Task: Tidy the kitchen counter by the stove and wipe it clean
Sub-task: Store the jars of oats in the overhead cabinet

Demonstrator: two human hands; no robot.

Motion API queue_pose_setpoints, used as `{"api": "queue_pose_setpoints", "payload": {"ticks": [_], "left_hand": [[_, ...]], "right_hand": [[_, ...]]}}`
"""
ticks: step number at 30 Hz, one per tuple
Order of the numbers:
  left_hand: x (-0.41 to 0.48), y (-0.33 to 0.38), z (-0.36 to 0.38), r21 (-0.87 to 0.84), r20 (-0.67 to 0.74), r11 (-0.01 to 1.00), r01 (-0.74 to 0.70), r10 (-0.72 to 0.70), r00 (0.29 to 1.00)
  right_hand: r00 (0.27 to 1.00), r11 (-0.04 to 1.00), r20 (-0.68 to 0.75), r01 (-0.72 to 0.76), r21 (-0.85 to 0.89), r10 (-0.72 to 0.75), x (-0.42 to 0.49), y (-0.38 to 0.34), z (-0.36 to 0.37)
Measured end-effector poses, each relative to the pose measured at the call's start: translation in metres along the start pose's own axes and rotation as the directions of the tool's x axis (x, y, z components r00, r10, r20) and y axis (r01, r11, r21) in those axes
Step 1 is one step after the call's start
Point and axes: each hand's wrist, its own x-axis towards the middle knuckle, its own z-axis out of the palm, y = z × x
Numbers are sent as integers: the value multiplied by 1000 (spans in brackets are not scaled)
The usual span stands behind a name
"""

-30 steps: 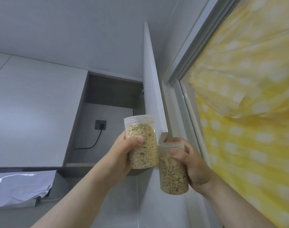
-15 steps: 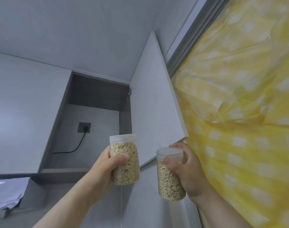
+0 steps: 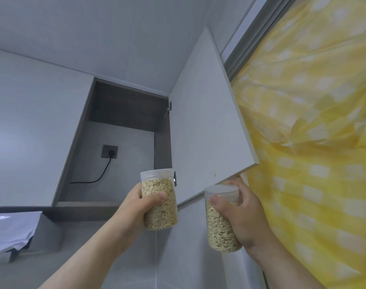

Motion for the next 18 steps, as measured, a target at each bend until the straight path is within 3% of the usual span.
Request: {"api": "queue_pose_setpoints", "payload": {"ticks": [9,14,18], "left_hand": [[-1,-5,-38,99,-110,995,31,-20,994],[0,-1,-83,266,-225,959,102,-41,973],[-1,4,-129,469,-316,870,154,2,949]], "right_hand": [[992,992,48,-121,25,120,-5,22,37],[978,977,79,-201,73,196,12,33,74],[975,977,117,-199,71,190,24,53,122]]}}
